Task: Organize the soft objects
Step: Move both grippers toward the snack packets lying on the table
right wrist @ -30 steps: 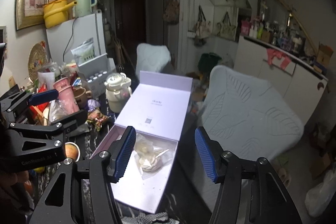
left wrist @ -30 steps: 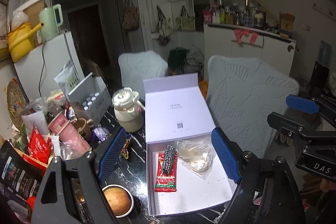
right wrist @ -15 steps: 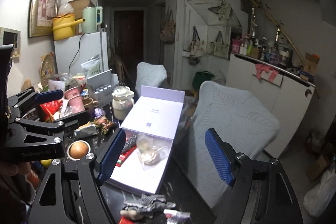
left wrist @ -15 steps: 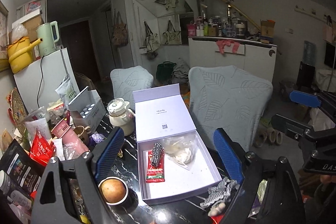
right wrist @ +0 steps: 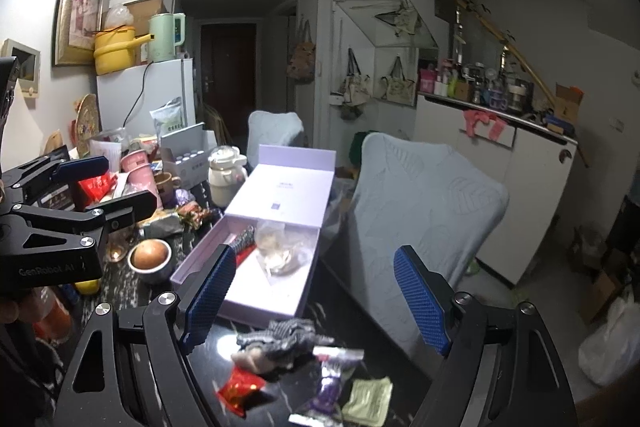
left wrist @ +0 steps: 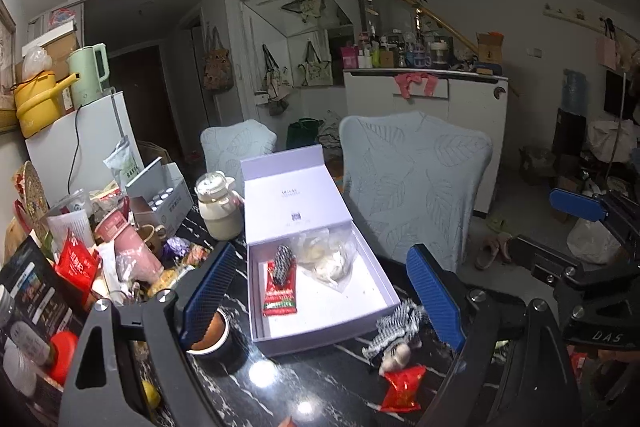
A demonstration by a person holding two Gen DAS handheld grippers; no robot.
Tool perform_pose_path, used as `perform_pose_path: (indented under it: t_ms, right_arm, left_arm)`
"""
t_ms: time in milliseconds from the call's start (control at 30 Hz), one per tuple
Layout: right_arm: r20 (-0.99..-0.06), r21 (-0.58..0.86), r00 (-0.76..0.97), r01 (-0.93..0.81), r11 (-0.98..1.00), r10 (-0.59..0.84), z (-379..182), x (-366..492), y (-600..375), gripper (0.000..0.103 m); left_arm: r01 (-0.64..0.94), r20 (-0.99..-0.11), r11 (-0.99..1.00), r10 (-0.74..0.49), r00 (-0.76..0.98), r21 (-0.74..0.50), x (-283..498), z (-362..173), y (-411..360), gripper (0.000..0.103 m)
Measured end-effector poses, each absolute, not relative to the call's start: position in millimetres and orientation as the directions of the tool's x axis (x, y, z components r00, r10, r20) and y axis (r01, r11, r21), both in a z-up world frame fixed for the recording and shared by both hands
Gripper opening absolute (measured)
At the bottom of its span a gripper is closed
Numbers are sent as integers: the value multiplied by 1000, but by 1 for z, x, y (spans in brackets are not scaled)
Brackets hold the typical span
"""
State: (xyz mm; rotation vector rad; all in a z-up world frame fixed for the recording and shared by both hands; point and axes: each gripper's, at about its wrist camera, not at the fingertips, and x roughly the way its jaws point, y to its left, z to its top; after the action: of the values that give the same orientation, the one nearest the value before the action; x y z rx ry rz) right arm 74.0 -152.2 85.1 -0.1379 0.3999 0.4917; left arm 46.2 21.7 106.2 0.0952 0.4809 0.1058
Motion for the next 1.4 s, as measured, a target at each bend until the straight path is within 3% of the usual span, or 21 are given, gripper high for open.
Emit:
perform_pose_path:
  t_ms: [1400]
  right_arm:
    - [-671, 153, 649, -351, 924, 358, -73, 30, -196, 82]
  left_arm:
    - [112, -715, 994, -88, 693, -13, 32, -49, -19, 88]
